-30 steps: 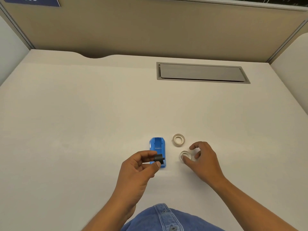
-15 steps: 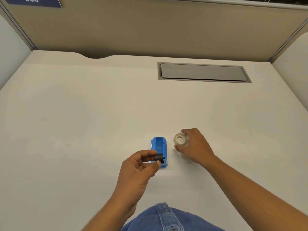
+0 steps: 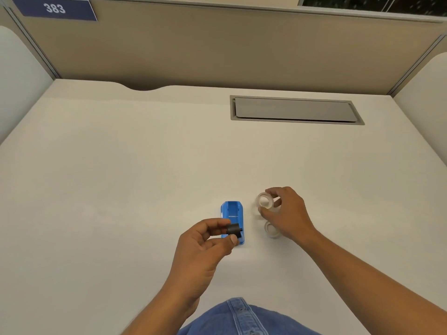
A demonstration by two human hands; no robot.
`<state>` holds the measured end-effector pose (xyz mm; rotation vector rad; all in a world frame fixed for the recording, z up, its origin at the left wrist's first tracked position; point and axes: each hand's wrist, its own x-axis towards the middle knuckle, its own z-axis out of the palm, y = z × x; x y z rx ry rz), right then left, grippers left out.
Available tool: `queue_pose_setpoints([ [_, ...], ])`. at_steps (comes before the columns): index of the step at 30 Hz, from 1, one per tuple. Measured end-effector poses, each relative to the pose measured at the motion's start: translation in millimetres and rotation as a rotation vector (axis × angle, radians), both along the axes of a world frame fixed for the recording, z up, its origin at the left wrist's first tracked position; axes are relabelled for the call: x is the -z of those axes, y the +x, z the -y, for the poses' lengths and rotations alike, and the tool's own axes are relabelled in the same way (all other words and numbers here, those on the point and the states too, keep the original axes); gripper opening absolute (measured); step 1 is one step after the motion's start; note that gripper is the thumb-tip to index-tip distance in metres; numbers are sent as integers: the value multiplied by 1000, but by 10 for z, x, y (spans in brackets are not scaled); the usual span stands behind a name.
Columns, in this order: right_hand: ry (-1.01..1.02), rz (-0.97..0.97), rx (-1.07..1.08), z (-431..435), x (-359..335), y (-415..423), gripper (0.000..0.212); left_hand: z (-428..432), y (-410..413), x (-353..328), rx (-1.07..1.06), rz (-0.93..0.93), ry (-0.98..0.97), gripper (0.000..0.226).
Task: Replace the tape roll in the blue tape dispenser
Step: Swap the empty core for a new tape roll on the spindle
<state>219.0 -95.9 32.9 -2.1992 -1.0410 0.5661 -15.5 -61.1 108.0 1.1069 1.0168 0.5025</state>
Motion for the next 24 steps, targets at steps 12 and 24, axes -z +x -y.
queue_pose_setpoints([
  [12, 268, -458, 16, 486, -716, -433, 26, 60, -40, -140, -15, 112, 45, 26],
  [24, 340, -549, -39, 727, -842, -710, 34, 99, -7, -187, -15, 69, 50, 28],
])
